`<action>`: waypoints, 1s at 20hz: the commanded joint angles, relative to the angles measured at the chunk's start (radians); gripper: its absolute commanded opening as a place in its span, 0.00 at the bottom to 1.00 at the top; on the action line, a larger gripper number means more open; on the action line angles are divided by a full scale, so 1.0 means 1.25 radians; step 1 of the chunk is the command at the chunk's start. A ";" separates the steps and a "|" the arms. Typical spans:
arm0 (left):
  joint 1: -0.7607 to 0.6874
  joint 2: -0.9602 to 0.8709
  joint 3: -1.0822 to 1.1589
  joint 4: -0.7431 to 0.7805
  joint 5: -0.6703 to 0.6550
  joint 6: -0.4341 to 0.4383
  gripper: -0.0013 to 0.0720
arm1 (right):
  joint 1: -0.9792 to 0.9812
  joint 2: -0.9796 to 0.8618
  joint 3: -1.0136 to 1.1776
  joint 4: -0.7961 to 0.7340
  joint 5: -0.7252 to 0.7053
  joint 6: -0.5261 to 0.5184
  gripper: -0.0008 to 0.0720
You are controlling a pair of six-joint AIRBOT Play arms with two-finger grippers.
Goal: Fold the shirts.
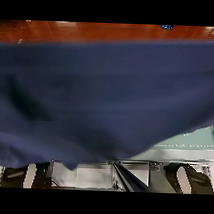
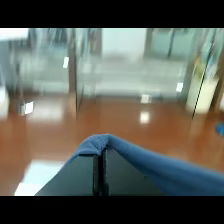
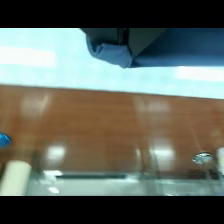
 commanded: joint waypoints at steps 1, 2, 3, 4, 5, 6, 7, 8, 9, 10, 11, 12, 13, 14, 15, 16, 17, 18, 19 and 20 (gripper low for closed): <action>0.000 -0.040 -0.119 0.000 -0.050 -0.049 0.05 | 0.000 -0.001 -0.079 -0.051 0.010 0.025 0.04; 0.000 -0.068 -0.168 -0.049 -0.048 -0.048 0.05 | 0.000 -0.005 -0.128 -0.059 0.000 0.020 0.04; 0.000 -0.103 -0.216 -0.115 -0.038 -0.024 0.05 | 0.000 -0.013 -0.181 -0.065 -0.017 0.016 0.04; -0.002 -0.143 -0.255 -0.175 -0.018 0.010 0.05 | 0.000 -0.025 -0.243 -0.063 -0.039 0.008 0.04; -0.010 -0.198 -0.290 -0.222 0.024 0.037 0.05 | 0.000 -0.045 -0.306 -0.055 -0.070 -0.004 0.04; -0.021 -0.264 -0.307 -0.243 0.063 0.055 0.05 | 0.000 -0.072 -0.363 -0.042 -0.112 -0.019 0.04; -0.036 -0.341 -0.307 -0.257 0.089 0.067 0.05 | 0.000 -0.107 -0.413 -0.031 -0.161 -0.031 0.04; -0.055 -0.429 -0.299 -0.280 0.117 0.092 0.05 | 0.001 -0.158 -0.454 -0.013 -0.213 -0.043 0.04; -0.073 -0.511 -0.287 -0.299 0.146 0.102 0.05 | 0.001 -0.218 -0.477 0.001 -0.257 -0.051 0.04; -0.091 -0.599 -0.266 -0.317 0.174 0.109 0.05 | 0.001 -0.294 -0.481 0.025 -0.294 -0.063 0.04; -0.108 -0.684 -0.233 -0.331 0.195 0.109 0.05 | 0.001 -0.372 -0.479 0.068 -0.338 -0.087 0.04; -0.122 -0.761 -0.193 -0.343 0.207 0.108 0.05 | 0.001 -0.444 -0.471 0.117 -0.378 -0.107 0.04; -0.135 -0.839 -0.141 -0.351 0.218 0.108 0.05 | 0.001 -0.516 -0.452 0.164 -0.407 -0.129 0.04; -0.143 -0.918 -0.077 -0.351 0.214 0.107 0.05 | 0.001 -0.593 -0.420 0.205 -0.426 -0.142 0.04; -0.147 -0.985 -0.015 -0.351 0.197 0.089 0.05 | 0.001 -0.661 -0.382 0.236 -0.430 -0.152 0.04; -0.150 -1.050 0.050 -0.352 0.175 0.060 0.05 | 0.001 -0.728 -0.338 0.254 -0.428 -0.151 0.04; -0.151 -1.101 0.103 -0.353 0.153 0.043 0.05 | 0.001 -0.782 -0.299 0.273 -0.418 -0.150 0.04; -0.154 -1.145 0.148 -0.353 0.130 0.023 0.05 | 0.001 -0.829 -0.264 0.295 -0.405 -0.147 0.04; -0.156 -1.175 0.179 -0.353 0.112 0.009 0.05 | 0.001 -0.865 -0.235 0.305 -0.392 -0.142 0.04; -0.156 -1.196 0.197 -0.354 0.095 0.002 0.05 | 0.001 -0.888 -0.218 0.307 -0.384 -0.135 0.04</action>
